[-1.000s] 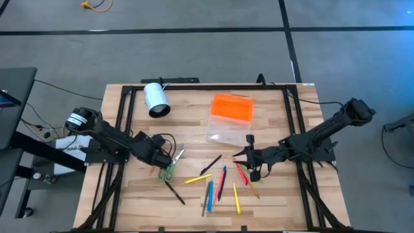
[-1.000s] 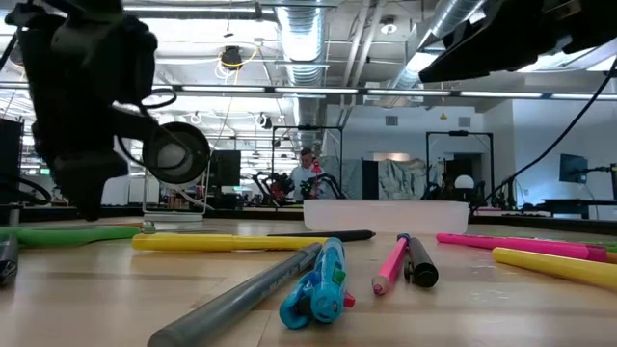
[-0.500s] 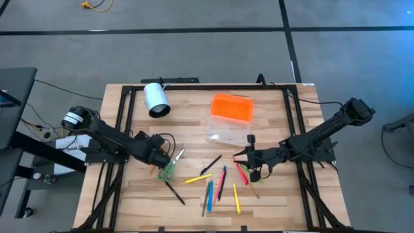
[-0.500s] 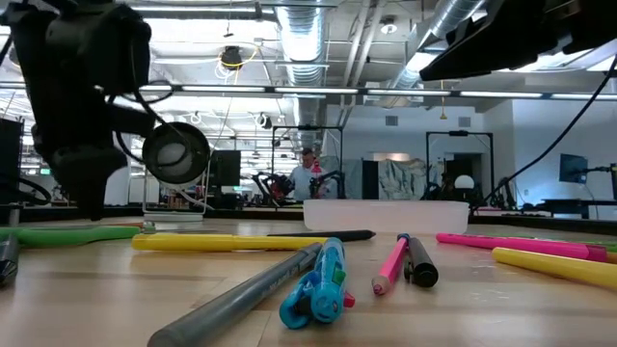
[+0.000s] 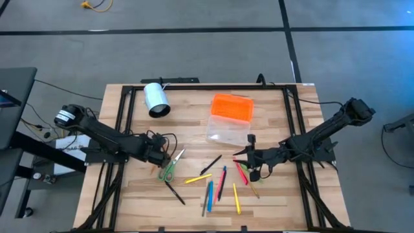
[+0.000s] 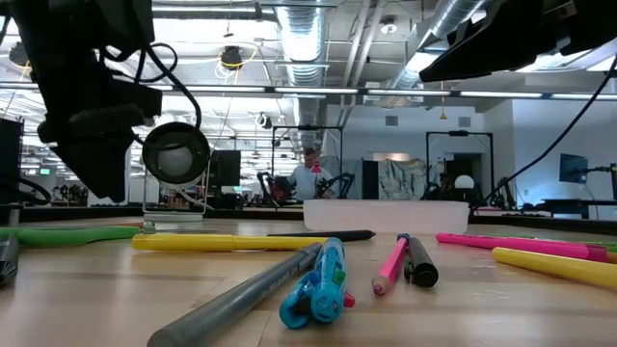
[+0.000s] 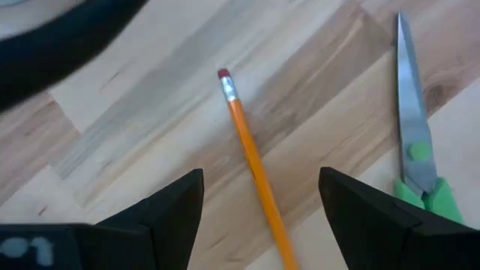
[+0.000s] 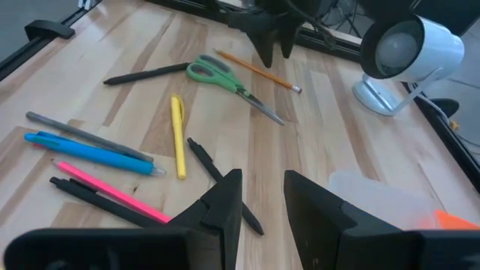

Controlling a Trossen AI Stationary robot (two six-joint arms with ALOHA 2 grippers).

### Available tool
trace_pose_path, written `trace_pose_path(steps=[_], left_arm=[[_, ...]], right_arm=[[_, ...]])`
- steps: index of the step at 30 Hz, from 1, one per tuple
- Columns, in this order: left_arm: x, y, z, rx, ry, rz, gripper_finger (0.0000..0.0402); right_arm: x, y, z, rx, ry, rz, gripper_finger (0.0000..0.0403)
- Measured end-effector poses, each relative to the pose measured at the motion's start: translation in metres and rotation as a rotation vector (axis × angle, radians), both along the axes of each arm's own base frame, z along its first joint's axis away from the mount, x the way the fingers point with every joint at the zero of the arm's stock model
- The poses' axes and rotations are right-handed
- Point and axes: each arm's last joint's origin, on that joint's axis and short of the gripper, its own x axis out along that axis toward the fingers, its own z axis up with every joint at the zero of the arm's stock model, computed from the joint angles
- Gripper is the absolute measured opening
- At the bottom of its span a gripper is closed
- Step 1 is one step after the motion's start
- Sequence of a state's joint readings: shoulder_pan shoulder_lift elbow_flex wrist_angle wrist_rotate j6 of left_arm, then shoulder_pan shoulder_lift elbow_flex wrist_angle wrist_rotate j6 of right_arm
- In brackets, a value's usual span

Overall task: Pick & place school supplies into a supply box
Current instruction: Put the orange pencil into the supply box

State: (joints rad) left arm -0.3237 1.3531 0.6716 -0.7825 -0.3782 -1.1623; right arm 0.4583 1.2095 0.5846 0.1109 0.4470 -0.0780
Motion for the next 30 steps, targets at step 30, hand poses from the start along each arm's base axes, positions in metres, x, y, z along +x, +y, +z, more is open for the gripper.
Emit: trace_pose_path(steps=[30], left_arm=[[0.002, -0.001, -0.036, -0.076, 0.115, -0.048, 0.0252]], right_arm=[[-0.005, 0.010, -0.001, 0.021, 0.006, 0.036, 0.0098]])
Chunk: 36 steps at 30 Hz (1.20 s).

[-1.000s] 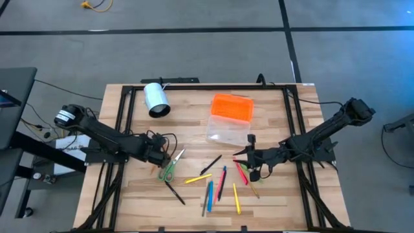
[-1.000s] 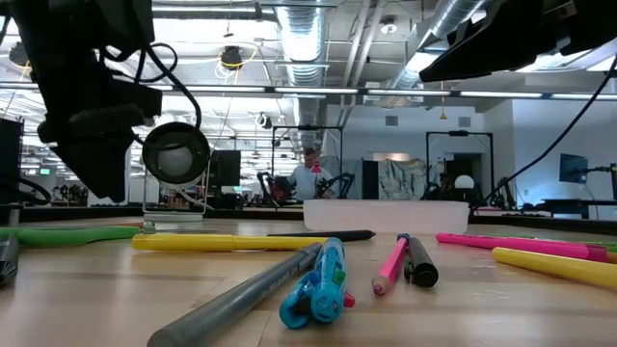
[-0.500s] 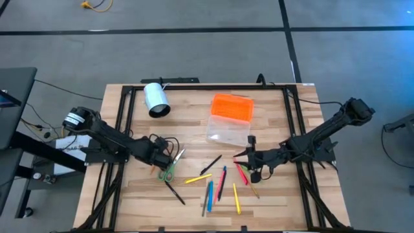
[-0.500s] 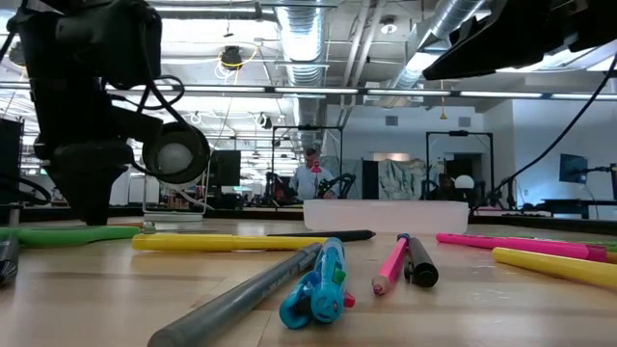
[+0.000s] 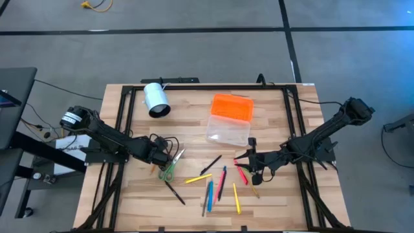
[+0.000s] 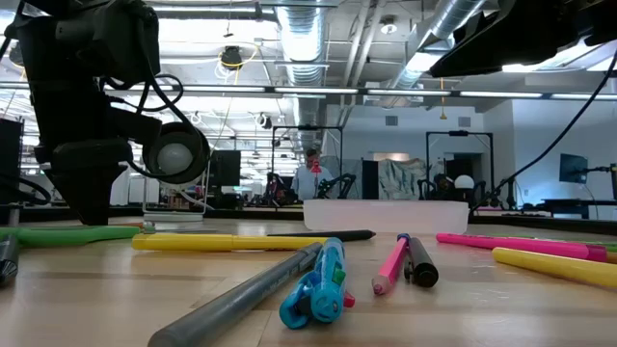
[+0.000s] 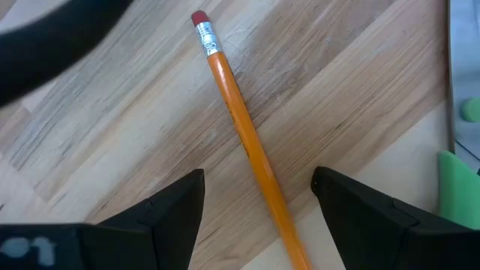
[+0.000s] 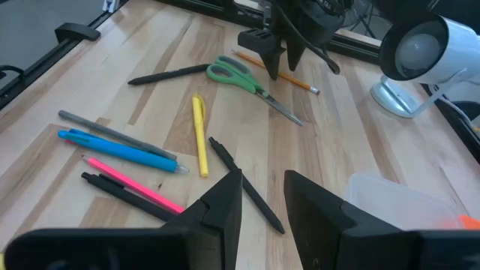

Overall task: Pick & place school supplies into a supply box
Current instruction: Put the orange pencil into the supply box

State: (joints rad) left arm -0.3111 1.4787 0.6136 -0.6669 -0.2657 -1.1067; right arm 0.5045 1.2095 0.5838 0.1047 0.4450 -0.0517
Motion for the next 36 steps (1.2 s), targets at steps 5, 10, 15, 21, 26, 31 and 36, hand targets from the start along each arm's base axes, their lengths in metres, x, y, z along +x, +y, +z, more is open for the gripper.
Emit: trace_pose_path(steps=[5, 10, 15, 21, 26, 31, 36], left_arm=[[-0.004, 0.001, 0.002, -0.021, -0.065, -0.017, 0.0234], [-0.010, 0.003, -0.002, -0.039, -0.121, -0.007, 0.0207], [-0.011, 0.003, -0.004, -0.042, -0.133, -0.004, 0.0190], [-0.011, 0.003, -0.004, -0.041, -0.136, -0.022, 0.0179], [-0.009, 0.002, -0.004, -0.050, -0.143, -0.052, 0.0158], [-0.005, 0.000, 0.000, -0.052, -0.145, -0.131, 0.0123], [-0.001, -0.002, 0.002, -0.059, -0.145, -0.224, 0.0077]], right_arm=[[0.000, 0.000, 0.000, 0.001, 0.001, 0.000, 0.0098], [0.000, 0.000, -0.003, -0.005, 0.013, 0.000, 0.0098], [0.000, 0.000, -0.003, -0.006, 0.014, -0.001, 0.0098], [0.000, 0.000, -0.003, -0.006, 0.014, 0.000, 0.0098], [0.000, 0.000, -0.002, -0.005, 0.011, 0.000, 0.0098], [0.000, 0.000, -0.002, -0.004, 0.009, 0.000, 0.0098], [0.001, 0.000, -0.002, -0.003, 0.007, 0.000, 0.0098]])
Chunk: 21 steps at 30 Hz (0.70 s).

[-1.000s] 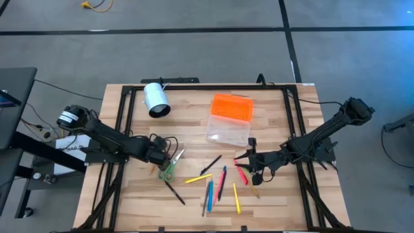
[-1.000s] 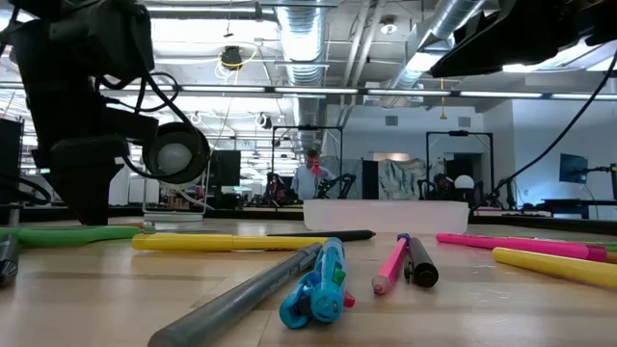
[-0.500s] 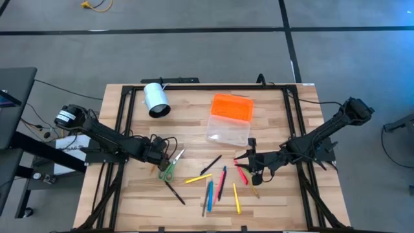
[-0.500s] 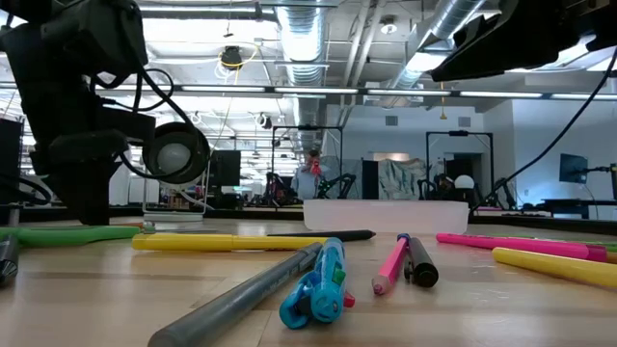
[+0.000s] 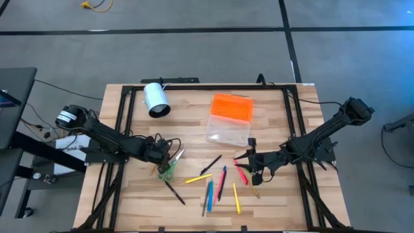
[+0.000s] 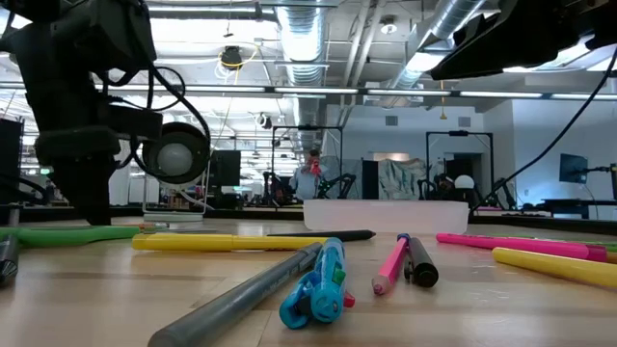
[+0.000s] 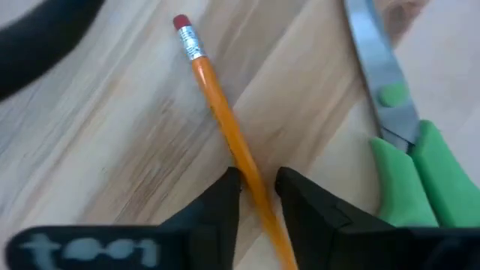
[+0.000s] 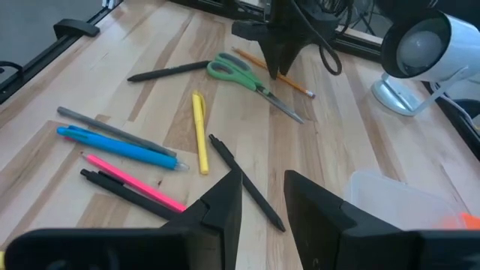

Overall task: Pick & place school supplies into a supply box
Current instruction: Put the orange pencil into the supply box

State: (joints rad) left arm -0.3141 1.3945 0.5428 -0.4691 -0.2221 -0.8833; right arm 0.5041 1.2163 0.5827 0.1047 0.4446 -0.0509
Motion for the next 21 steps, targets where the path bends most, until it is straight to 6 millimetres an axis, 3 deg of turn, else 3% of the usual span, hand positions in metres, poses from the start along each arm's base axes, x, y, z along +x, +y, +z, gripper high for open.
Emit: trace_pose_path(steps=[8, 21], left_arm=[[0.0011, -0.0014, 0.0013, 0.014, 0.022, -0.167, 0.0008], [0.0022, 0.0020, 0.0015, 0.056, 0.043, -0.309, 0.0053]], right_arm=[[0.0003, -0.0005, 0.0000, 0.000, 0.000, -0.002, 0.0098], [0.0004, -0.0005, 0.0003, -0.001, -0.002, -0.004, 0.0098]])
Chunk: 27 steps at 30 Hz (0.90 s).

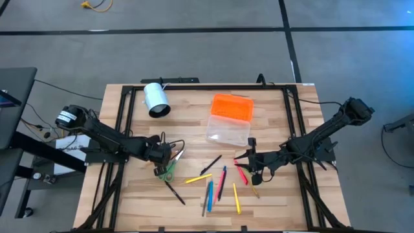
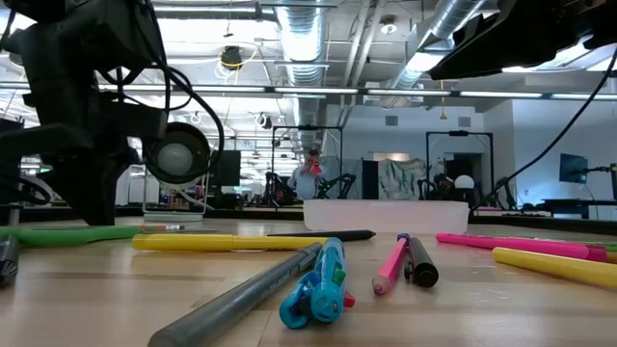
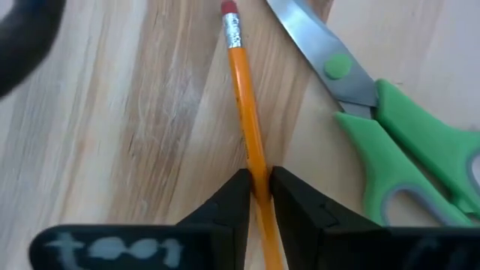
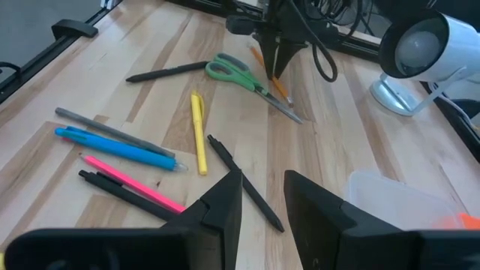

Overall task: Pick & place school supplies into a supply box
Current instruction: Put the orange pencil into the supply box

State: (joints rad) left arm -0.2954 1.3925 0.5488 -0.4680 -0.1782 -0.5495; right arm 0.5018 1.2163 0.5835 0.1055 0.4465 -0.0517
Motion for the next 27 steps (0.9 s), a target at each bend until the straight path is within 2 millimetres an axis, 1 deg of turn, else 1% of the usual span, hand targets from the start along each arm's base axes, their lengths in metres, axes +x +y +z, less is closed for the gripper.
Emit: trace_pose_path(steps=[2, 6, 10, 15, 27], left_arm=[[0.001, 0.002, 0.000, -0.007, -0.001, 0.001, 0.0044], [0.002, 0.003, 0.000, 0.000, -0.002, -0.045, 0.0010], [0.002, 0.002, 0.001, 0.023, -0.004, -0.081, 0.0010], [0.001, -0.002, 0.001, 0.101, -0.019, -0.117, 0.0005], [-0.006, -0.021, 0.003, 0.415, -0.115, -0.197, 0.0003]], right_arm=[[0.000, 0.000, 0.000, 0.000, 0.000, 0.000, 0.0098], [0.000, 0.000, 0.000, 0.000, 0.000, 0.000, 0.0098], [0.000, 0.000, 0.000, 0.007, 0.000, -0.003, 0.0098], [0.000, 0.000, 0.000, 0.008, 0.000, -0.004, 0.0098], [0.000, 0.000, 0.000, 0.002, -0.001, -0.001, 0.0098]])
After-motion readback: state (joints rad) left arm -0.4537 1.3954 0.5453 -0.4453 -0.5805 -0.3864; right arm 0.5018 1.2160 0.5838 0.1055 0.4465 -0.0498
